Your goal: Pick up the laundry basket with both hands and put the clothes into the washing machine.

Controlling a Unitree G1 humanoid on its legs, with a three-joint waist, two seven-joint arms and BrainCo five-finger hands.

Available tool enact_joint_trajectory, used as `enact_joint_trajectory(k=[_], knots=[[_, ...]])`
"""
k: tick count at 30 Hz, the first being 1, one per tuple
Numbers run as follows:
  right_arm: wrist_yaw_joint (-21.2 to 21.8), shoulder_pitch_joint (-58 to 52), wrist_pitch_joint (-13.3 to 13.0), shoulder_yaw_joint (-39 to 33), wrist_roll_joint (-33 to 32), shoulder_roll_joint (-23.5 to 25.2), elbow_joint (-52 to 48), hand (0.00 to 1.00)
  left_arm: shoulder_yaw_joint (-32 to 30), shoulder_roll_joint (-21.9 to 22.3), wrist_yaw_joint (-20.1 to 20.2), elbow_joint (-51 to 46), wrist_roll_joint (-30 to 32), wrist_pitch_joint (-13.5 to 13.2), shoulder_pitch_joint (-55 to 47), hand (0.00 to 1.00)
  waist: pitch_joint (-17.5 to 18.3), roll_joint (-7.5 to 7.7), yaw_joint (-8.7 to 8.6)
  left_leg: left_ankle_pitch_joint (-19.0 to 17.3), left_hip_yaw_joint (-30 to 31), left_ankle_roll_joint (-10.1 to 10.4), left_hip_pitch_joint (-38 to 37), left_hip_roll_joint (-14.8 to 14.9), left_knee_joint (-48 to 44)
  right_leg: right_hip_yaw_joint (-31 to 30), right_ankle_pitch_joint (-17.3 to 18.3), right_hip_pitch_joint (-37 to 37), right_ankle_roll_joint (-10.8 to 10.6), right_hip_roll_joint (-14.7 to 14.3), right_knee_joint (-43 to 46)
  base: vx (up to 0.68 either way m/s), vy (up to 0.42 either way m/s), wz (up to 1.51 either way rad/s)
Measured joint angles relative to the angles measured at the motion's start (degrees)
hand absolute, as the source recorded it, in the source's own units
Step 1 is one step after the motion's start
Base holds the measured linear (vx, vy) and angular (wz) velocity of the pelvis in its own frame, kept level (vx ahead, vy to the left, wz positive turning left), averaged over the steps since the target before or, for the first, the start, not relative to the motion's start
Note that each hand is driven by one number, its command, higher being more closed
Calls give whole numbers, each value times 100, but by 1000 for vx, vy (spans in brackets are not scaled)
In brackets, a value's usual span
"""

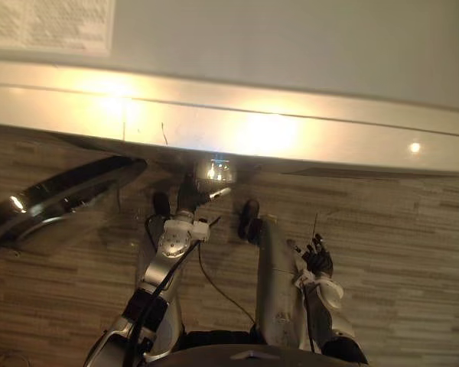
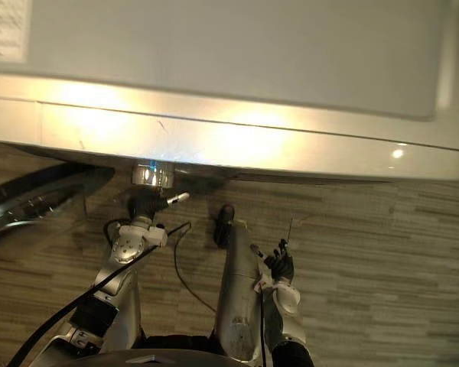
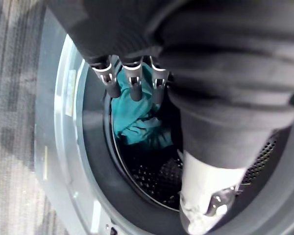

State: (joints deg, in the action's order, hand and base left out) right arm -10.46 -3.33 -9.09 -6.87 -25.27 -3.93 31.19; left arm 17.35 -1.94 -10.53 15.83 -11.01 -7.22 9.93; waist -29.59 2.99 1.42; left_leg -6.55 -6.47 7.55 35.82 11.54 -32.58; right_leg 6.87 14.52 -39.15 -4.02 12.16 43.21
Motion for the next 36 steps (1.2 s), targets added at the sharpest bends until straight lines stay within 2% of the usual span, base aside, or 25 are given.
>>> enact_joint_trajectory(k=[1, 3, 4, 6, 8, 11, 12, 13, 14, 15, 16, 17, 18, 19, 20, 21, 22, 23, 24, 25, 26, 29, 31, 32, 36], knots=[[11, -69, 32, -6, -2, 11, 129, 0, -97, 7, 48, 186, 12, 35, -103, 0, 107, -29, -8, 59, -47, 5, -255, -23, 202, 1, -6, 195, -5, 4, -109, 100, -63, -3], [62, -148, 97, -10, 47, 2, 552, 0, -476, 20, 138, 772, 135, 106, -402, 0, 544, -97, -5, 176, -148, 44, -780, -27, 661, 21, -24, 598, -5, -33, -368, 143, -71, -6], [81, -151, 111, -11, 53, 0, 659, 0, -586, 25, 145, 956, 180, 125, -451, 0, 618, -125, -9, 197, -152, 60, -938, -23, 776, 41, -22, 739, -5, -49, -438, 105, -54, 2], [187, -161, 203, -68, 102, -2, 967, 0, -1000, 41, 206, 1562, 427, 238, -571, 0, 834, -226, -16, 316, -154, 68, -1469, -19, 1208, 174, -14, 1223, 9, -57, -682, 98, -55, 11], [248, -211, 278, -192, 139, 14, 1293, 0, -1575, 123, 210, 2257, 706, 311, -789, 0, 1227, -311, 2, 539, -149, 69, -1921, -29, 1798, 346, 9, 1619, 34, -73, -945, 123, -68, 21], [283, -235, 331, -393, 331, 15, 1503, 0, -1976, 177, 208, 2787, 897, 426, -912, 0, 1388, -371, -26, 821, -323, -91, -2220, -100, 2050, 629, 67, 2023, 24, 68, -1077, 88, -40, 56], [294, -236, 375, -546, 377, 8, 1592, 0, -2134, 192, 211, 2889, 902, 470, -947, 0, 1445, -355, -64, 1108, -766, -310, -2203, -112, 2016, 846, 81, 2206, 16, 177, -1109, 28, -44, 106], [303, -190, 437, -714, 465, 97, 1701, 0, -2368, 227, 213, 2943, 914, 473, -995, 0, 1526, -368, -77, 1536, -873, -397, -2272, -166, 2384, 1076, -7, 2388, 120, 242, -1381, 19, 0, 100], [319, -153, 436, -796, 501, 154, 1758, 0, -2524, 249, 213, 2974, 915, 476, -1034, 0, 1595, -381, -54, 1398, -1034, -378, -2305, -115, 2258, 1284, -111, 2484, 169, 293, -1536, 6, 6, 70], [414, -78, 438, -988, 543, 198, 1879, 0, -2796, 301, 218, 3033, 961, 489, -1061, 0, 1601, -383, -49, 575, -1429, -578, -2241, 168, 984, 1469, -209, 2717, 192, 299, -1644, 14, 16, 35], [426, -69, 444, -1053, 544, 201, 1897, 0, -2940, 320, 226, 3139, 1014, 492, -1147, 0, 1642, -413, -33, 184, -1471, -593, -2300, 388, 78, 1593, -232, 2887, 191, 301, -1667, -8, 33, 37], [434, -127, 456, -1187, 544, 187, 1924, 0, -3009, 364, 271, 3323, 1020, 507, -1240, 0, 1752, -446, -46, -48, -1425, -498, -2395, 659, -828, 1711, -255, 3035, 153, 303, -1673, -21, 89, 29], [435, -173, 459, -1236, 544, 167, 1927, 0, -3052, 419, 287, 3399, 1022, 509, -1285, 0, 1849, -508, -53, -68, -1348, -466, -2443, 770, -1170, 1758, -277, 3083, 121, 313, -1677, -19, 211, 41], [465, -267, 491, -1320, 544, 106, 1940, 0, -3138, 508, 352, 3533, 1024, 538, -1369, 0, 2082, -647, -54, 77, -1060, -392, -2550, 972, -1712, 1829, -351, 3104, 20, 380, -1634, -8, 223, 34], [502, -260, 521, -1388, 544, 101, 1963, 0, -3141, 532, 357, 3608, 1025, 535, -1372, 0, 2129, -692, -70, 89, -957, -291, -2609, 1007, -1619, 1839, -409, 3121, -13, 410, -1625, -26, 345, 50], [548, -149, 565, -1435, 545, 83, 2191, 0, -3120, 542, 375, 3747, 1026, 549, -1366, 0, 2236, -684, -140, 9, -931, -196, -2701, 643, -1283, 1886, -535, 3175, -21, 465, -1702, -43, 234, 45], [625, -54, 606, -1395, 546, 104, 2408, 0, -3077, 443, 370, 3776, 1030, 546, -1400, 0, 2302, -592, -195, 14, -794, -195, -2810, 362, -895, 1761, -515, 3131, -25, 411, -1894, -91, 134, 46], [668, -21, 677, -1278, 547, 158, 2650, 0, -3072, 227, 369, 3879, 1051, 553, -1384, 0, 2460, -268, -207, -168, -512, -100, -3076, 54, -293, 1634, -633, 3226, 68, 373, -2449, -88, 24, 29], [671, -23, 675, -1271, 547, 158, 2696, 0, -3054, 200, 373, 3937, 1068, 573, -1362, 0, 2459, -320, -197, -265, -373, -89, -3100, 114, -395, 1687, -861, 3304, -10, 350, -2625, -90, 161, 22], [667, 53, 661, -1304, 546, 87, 2810, 0, -2940, 208, 374, 4004, 1091, 595, -1366, 0, 2446, -467, -216, -493, -17, 131, -3252, 200, -101, 1793, -1027, 3279, -67, 242, -2549, -35, 308, 26], [665, 111, 697, -1386, 547, -3, 2982, 0, -2756, 211, 389, 4075, 1121, 620, -1365, 0, 2442, -524, -288, -782, 110, 260, -3559, 78, 346, 1869, -1148, 3289, -78, 236, -2513, -58, 370, 34], [672, 109, 708, -1402, 554, 22, 3140, 0, -2247, 38, 448, 4087, 1130, 614, -1330, 0, 2461, -412, -344, -1043, 117, 215, -3747, -117, 782, 1871, -1411, 3289, -47, 500, -2428, -97, 303, 25], [672, 111, 705, -1385, 561, 77, 3177, 0, -1882, -64, 485, 4085, 1131, 594, -1263, 0, 2504, -334, -406, -1069, 108, 216, -3900, -305, 1202, 1870, -1646, 3255, -53, 653, -2481, -148, 268, 23], [672, 120, 706, -1355, 652, 114, 3192, 0, -1601, -156, 510, 4079, 1132, 553, -1127, 0, 2534, -249, -424, -1066, 190, 211, -3875, -468, 1454, 1852, -1839, 3169, -62, 756, -2583, -125, 173, 25], [673, 138, 707, -1165, 771, 118, 3251, 0, -1250, -265, 584, 3957, 1360, 476, -1062, 0, 2471, -103, -295, -938, 70, -20, -3722, -733, 1601, 1750, -2440, 3122, -46, 825, -3177, -173, 123, -6]])
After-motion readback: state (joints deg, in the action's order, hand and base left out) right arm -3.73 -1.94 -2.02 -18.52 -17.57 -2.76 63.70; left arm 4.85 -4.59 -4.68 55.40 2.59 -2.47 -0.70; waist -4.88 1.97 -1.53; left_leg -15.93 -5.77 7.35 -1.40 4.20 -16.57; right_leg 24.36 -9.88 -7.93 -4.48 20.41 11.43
